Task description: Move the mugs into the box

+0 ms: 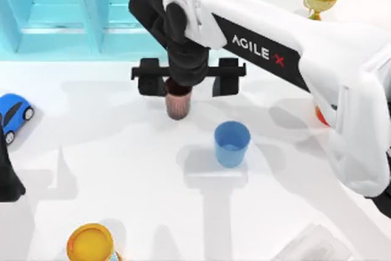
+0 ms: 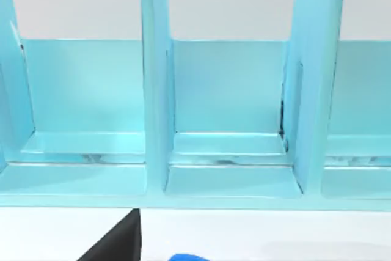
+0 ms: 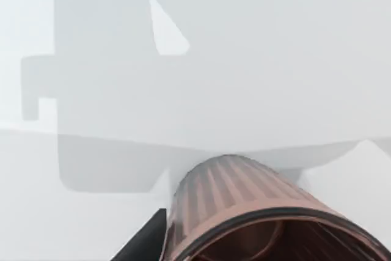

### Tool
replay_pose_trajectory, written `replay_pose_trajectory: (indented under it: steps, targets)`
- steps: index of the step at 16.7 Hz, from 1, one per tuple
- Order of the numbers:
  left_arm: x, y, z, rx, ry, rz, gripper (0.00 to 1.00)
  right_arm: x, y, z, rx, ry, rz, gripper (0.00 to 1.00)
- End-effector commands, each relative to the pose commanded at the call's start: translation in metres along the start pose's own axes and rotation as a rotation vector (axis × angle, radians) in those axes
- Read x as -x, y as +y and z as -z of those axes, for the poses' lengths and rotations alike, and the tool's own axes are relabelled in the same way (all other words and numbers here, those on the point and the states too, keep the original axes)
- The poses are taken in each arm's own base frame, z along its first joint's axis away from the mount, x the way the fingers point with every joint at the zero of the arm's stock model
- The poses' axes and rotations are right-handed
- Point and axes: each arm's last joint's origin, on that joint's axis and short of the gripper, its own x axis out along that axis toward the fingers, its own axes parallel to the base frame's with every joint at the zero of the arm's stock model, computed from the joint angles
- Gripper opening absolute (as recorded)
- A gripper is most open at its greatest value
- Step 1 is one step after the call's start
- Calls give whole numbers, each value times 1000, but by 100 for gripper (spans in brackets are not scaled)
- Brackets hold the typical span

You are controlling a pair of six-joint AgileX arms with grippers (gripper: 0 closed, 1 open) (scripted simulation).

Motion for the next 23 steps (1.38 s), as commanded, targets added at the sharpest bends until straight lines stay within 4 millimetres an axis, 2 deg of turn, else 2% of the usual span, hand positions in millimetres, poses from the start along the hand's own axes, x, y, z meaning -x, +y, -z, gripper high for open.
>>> replay_pose_trajectory:
  steps: [9,19,21,23]
  targets:
    - [0,0,0,0,0,0,100,0,0,0,0,0,0,2]
    - [0,0,0,0,0,0,100,2,0,0,1,-1,-2,0]
    - [0,0,0,0,0,0,100,13,-11,-7,-5,-4,-4,0]
    - [0,0,0,0,0,0,100,35,-33,-17,-10,-9,-8,0]
